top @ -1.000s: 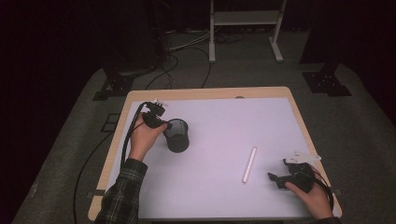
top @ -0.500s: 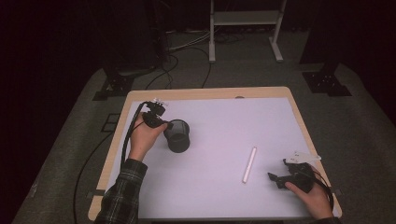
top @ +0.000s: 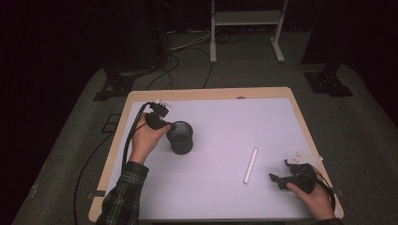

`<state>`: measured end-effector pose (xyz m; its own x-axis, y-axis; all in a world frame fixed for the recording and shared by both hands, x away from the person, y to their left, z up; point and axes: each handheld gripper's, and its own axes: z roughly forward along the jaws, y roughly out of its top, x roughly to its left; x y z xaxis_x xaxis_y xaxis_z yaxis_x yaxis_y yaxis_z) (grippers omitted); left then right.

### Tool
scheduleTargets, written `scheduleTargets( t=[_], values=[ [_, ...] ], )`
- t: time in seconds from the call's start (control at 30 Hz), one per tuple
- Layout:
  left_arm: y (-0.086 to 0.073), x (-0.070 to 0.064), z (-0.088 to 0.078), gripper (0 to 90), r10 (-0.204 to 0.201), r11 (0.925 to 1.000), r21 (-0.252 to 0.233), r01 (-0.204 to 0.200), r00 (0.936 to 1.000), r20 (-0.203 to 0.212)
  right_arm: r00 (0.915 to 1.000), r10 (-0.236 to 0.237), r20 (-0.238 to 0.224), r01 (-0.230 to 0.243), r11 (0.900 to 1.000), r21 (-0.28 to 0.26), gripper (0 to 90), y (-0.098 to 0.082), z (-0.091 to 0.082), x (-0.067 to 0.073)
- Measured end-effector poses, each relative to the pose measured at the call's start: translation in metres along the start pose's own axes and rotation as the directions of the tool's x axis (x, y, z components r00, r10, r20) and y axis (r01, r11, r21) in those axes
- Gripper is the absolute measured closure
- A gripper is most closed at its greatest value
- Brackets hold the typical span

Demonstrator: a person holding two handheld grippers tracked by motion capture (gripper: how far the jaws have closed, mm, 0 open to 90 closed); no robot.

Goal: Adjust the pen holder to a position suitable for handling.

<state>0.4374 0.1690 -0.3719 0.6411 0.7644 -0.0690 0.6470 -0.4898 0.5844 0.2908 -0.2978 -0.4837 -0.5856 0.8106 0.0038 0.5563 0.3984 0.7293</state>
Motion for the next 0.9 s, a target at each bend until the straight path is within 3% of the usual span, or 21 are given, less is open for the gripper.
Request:
scheduleTargets(
  t=[0.43, 0.9],
  values=[
    [0.004, -0.019, -0.010, 82.8, 0.033, 0.9993, -0.020, -0.032, 0.9987, 0.039, 1.0000, 0.000, 0.000, 0.000, 1.000, 0.000, 13.0, 0.000, 0.000, 0.000],
    [0.014, -0.052, -0.006, 82.8, 0.106, 0.9944, -0.021, -0.104, 0.9880, 0.113, 1.0000, 0.000, 0.000, 0.000, 1.000, 0.000, 13.0, 0.000, 0.000, 0.000]
  ],
)
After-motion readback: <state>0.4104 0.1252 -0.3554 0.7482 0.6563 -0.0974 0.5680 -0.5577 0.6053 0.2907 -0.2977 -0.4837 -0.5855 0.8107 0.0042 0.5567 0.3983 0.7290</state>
